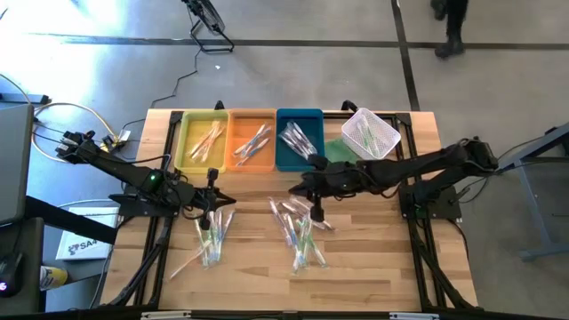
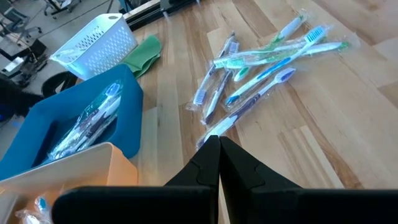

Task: Pick & Place Toothbrushes
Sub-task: Put the green toothbrush into the white bin

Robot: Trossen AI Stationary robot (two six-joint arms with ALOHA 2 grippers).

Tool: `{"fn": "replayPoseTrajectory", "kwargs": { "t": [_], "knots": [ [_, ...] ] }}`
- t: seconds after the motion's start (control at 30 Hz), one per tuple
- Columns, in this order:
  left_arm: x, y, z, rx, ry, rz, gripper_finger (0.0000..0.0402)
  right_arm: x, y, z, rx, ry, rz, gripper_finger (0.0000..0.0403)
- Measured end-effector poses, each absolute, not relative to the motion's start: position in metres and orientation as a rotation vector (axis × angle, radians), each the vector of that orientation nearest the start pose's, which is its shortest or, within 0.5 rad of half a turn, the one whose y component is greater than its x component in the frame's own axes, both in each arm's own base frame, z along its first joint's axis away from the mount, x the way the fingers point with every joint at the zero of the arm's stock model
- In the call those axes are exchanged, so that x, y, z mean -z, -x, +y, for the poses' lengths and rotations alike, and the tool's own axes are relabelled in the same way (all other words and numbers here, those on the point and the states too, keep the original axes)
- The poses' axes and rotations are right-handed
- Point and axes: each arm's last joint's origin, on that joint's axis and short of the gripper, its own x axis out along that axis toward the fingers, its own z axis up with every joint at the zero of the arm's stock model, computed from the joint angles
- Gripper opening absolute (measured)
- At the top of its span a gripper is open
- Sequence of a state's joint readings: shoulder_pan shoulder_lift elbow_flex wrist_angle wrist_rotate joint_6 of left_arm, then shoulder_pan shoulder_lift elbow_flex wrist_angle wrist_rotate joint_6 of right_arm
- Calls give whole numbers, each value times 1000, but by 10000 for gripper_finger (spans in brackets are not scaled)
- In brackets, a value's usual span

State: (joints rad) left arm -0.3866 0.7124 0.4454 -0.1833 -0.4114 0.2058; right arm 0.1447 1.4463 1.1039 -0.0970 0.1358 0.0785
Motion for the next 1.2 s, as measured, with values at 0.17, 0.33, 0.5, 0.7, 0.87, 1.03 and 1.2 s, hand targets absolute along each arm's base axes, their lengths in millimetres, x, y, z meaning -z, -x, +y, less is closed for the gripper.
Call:
{"fn": "replayPoseTrajectory", "kwargs": {
  "t": [0.17, 0.33, 0.5, 0.7, 0.87, 1.03, 1.2],
  "knots": [
    [-228, -150, -49, 19, -382, 418, 3, -302, -318, 47, 45, -147, 538, 3],
    [-228, -150, -49, 20, -385, 418, 3, -285, -306, 51, 112, -427, 750, 3],
    [-228, -150, -49, 25, -415, 419, 3, -267, -292, 72, 170, -510, 869, 3],
    [-228, -150, -48, 28, -437, 418, 3, -255, -290, 100, 199, -573, 891, 3],
    [-228, -150, -48, 28, -437, 418, 3, -242, -297, 107, 242, -634, 908, 3],
    [-228, -150, -48, 27, -431, 419, 3, -221, -305, 112, 264, -672, 995, 3],
    [-228, -150, -48, 27, -430, 419, 3, -200, -310, 119, 274, -722, 1082, 3]
  ]
}}
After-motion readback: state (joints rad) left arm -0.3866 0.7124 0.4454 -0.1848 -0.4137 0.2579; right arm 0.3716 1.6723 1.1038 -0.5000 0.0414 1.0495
